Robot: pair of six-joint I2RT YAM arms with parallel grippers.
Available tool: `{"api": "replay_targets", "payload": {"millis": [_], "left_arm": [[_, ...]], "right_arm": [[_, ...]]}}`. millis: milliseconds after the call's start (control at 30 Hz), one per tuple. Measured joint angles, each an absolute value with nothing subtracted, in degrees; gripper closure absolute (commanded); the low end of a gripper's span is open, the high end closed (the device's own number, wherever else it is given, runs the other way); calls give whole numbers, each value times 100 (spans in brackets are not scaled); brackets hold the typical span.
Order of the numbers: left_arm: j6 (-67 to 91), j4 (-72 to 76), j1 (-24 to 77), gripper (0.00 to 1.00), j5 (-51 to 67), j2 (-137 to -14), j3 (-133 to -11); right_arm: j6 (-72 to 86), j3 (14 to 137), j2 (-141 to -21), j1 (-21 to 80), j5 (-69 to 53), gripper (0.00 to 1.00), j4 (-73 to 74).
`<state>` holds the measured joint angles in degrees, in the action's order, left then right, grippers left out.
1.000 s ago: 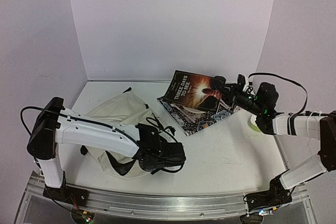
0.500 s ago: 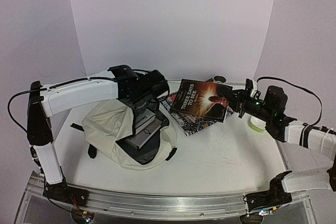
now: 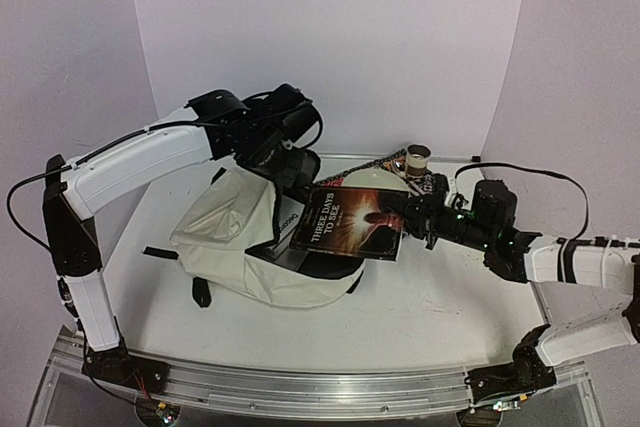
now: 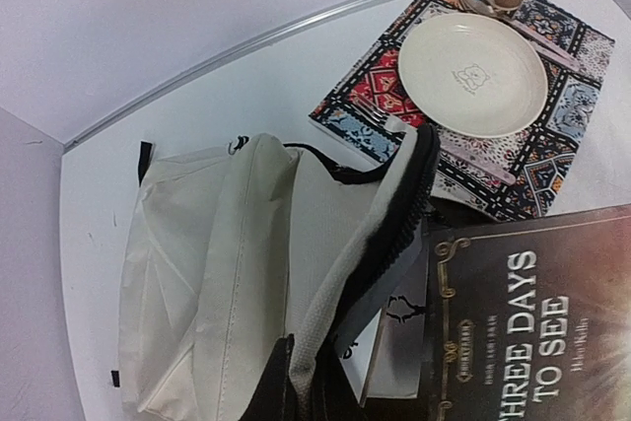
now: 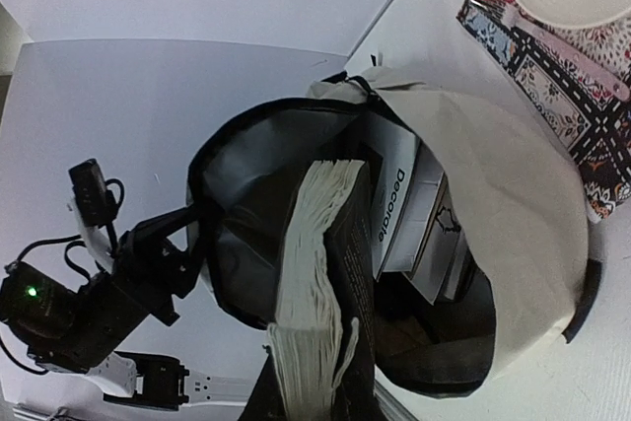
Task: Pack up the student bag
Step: Place the student bag in the largest pocket of the bag.
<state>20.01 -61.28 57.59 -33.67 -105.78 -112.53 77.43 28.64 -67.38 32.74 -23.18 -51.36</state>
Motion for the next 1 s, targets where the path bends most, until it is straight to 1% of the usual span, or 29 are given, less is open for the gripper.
{"api": "replay_targets", "payload": {"millis": [233,533,1000], "left_arm": [[2055,-5912,5769,100,-2927,-10531,-11204],[2153,-5588,5769,100,-2417,-10012,-10534],[2209,-5492,5769,100,-2561,-9918,-10409]], "right_arm": [[7931,3022,-7656,3634,-2007,100,-5484],[8149,3507,-8340,3697,-1804,100,-5977],[8722,3854,-8466,3842,-1958,100,-6146]]}}
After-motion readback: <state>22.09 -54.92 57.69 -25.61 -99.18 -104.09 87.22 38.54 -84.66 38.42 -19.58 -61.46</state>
